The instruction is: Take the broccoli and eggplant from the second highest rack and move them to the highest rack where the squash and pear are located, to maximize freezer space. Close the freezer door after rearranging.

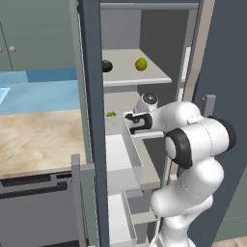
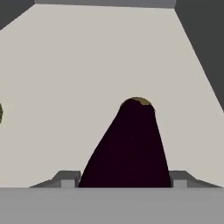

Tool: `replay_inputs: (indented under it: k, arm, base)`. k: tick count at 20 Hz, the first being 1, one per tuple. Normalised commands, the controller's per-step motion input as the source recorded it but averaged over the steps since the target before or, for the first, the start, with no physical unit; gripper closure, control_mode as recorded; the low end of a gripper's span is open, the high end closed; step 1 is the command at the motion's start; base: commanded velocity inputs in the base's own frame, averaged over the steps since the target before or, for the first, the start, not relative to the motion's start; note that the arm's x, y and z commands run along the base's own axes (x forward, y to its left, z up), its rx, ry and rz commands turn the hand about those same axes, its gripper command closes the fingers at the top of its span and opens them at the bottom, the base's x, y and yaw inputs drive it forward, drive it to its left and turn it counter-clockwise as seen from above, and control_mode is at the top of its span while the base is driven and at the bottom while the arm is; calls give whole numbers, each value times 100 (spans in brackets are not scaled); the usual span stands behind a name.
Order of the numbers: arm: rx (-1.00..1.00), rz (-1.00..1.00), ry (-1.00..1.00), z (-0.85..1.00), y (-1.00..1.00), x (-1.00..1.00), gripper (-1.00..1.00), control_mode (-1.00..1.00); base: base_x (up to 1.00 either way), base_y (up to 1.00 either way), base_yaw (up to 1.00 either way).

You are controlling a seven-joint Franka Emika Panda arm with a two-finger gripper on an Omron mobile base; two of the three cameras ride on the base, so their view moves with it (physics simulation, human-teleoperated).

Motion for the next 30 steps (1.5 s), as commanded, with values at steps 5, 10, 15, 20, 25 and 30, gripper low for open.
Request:
replay_inputs:
  k: [5, 10, 15, 20, 25, 30]
  arm:
    - [0, 0, -11, 11, 0, -72, 100, -100]
    - [0, 0, -9, 47, -2, -100, 100, -100]
    - [9, 0, 0, 98, -16, -100, 100, -100]
    - [8, 0, 6, 100, -20, -100, 100, -100]
    - [0, 1, 17, 100, -10, -98, 100, -100]
    - [0, 0, 11, 100, 0, -68, 100, -100]
  base:
    - [0, 0, 0]
    - [0, 0, 0]
    - [0, 0, 0]
    - [0, 0, 0]
    - [0, 0, 0]
    - [0, 0, 0]
